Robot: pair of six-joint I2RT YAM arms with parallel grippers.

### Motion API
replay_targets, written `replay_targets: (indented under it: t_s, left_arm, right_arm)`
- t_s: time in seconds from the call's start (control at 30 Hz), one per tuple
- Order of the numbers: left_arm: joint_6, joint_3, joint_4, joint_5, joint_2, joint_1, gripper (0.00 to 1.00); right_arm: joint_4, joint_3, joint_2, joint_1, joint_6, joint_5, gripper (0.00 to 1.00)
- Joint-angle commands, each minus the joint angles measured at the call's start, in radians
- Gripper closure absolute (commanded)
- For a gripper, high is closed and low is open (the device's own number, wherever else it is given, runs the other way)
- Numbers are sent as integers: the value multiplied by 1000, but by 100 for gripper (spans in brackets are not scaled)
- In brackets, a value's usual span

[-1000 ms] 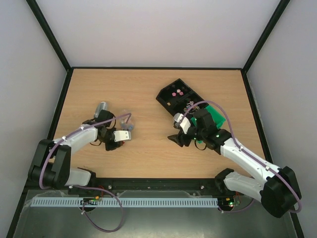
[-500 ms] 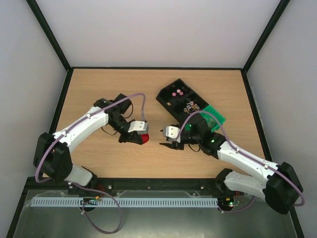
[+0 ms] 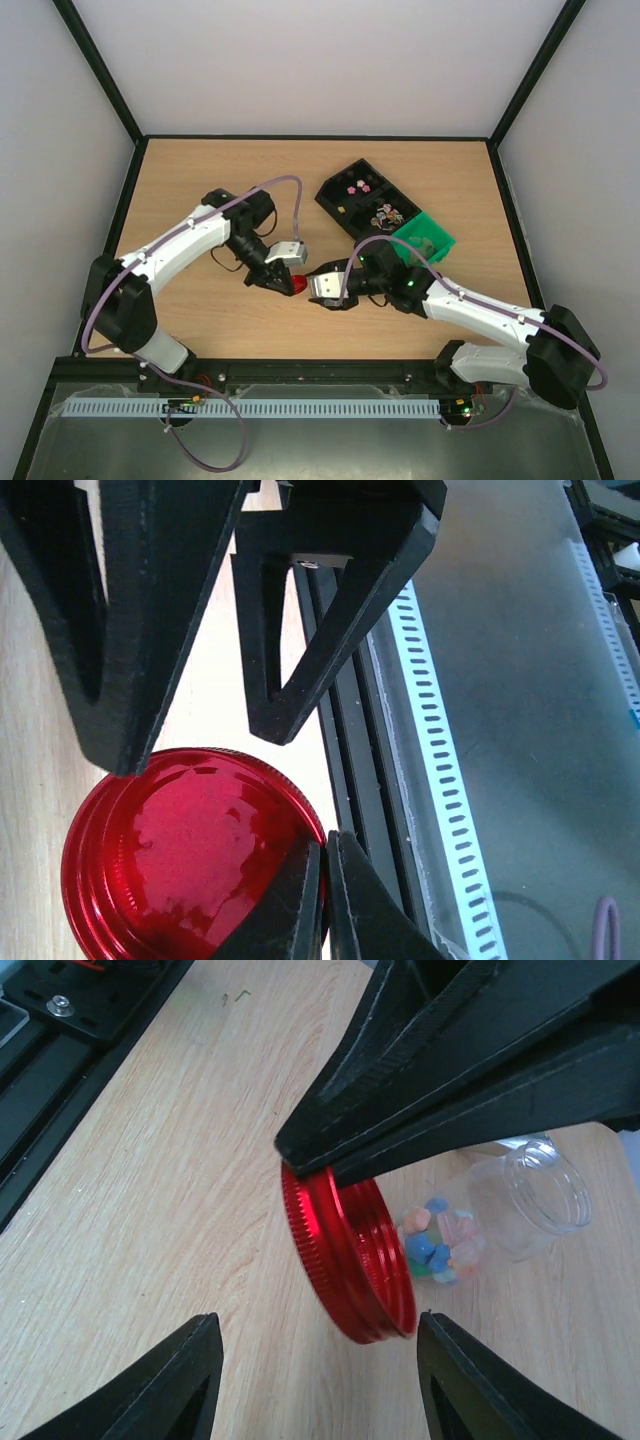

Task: Pack the candies

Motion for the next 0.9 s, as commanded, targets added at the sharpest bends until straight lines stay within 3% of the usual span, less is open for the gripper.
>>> replay_targets:
  t_s: [0.0,0.5,0.87]
  left_arm:
    - [21,21,-67,42,20,-6,98]
    - [30,58,-91,34,64,-1,98]
    - [17,58,-91,35,66,10,97]
  right_arm:
    - [46,42,18,27,1,45,46]
    - [58,54,56,44,-69,36,68]
    - [130,43,70,50,-16,67,87]
